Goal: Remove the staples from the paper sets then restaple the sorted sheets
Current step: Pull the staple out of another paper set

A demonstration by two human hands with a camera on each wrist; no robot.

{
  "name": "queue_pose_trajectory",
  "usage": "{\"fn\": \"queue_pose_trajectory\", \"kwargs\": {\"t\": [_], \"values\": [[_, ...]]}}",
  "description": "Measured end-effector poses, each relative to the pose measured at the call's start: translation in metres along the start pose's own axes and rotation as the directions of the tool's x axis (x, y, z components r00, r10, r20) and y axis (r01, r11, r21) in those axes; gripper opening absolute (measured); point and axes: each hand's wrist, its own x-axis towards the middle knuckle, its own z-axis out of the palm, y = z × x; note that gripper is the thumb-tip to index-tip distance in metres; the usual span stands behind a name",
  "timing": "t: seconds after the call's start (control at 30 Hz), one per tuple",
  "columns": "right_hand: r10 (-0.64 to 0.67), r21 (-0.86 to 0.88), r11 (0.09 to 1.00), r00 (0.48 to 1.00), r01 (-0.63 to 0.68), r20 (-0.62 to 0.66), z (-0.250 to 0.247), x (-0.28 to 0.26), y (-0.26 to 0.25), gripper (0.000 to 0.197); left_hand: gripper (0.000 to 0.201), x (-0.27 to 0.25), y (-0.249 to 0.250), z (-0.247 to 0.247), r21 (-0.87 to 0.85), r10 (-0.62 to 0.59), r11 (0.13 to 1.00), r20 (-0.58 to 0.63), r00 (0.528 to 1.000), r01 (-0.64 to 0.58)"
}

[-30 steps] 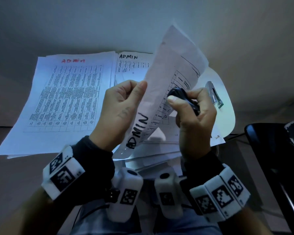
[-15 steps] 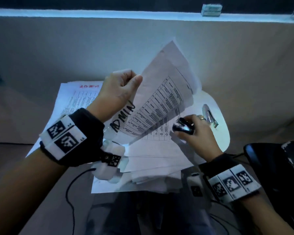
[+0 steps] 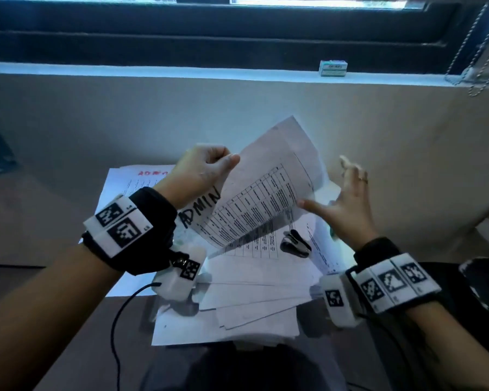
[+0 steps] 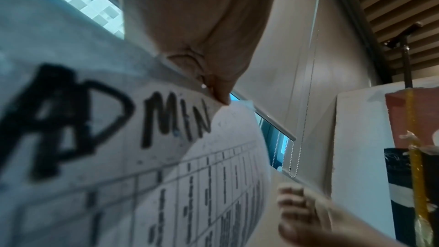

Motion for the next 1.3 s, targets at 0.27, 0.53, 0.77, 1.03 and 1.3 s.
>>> {"fn": "queue_pose_trajectory", "kwargs": {"t": [0.27,0.53,0.77,1.03,1.3], "values": [[-0.079,0.482,0.858,0.883,-0.176,0.463,-0.016,0.059,-0.029,0.045,0.038,0.020,0.023,-0.023,0.175,0.260,0.951,-0.016,0.966,-0.253],[-0.127,0.691,0.714,0.950,-0.114,0.287,-0.034,0.074,-0.032,0.067,0.051,0.029,0.031,-0.084,0.152,0.224,0.964,-0.017,0.975,-0.218],[-0.176,0.729,0.684,0.966,-0.018,0.189,-0.051,0.085,-0.053,0.057,0.066,0.024,0.006,-0.063,-0.343,0.095,0.934,-0.026,0.995,-0.098],[-0.230,0.716,0.697,0.955,0.030,0.185,-0.056,0.090,-0.077,0.065,0.050,0.034,0.039,-0.061,-0.444,0.132,0.868,-0.221,0.966,-0.221],[-0.105,0.723,0.691,0.990,0.003,0.096,-0.026,0.082,-0.081,0.047,0.047,0.025,0.027,-0.049,-0.333,0.092,0.924,-0.281,0.955,-0.187]]}}
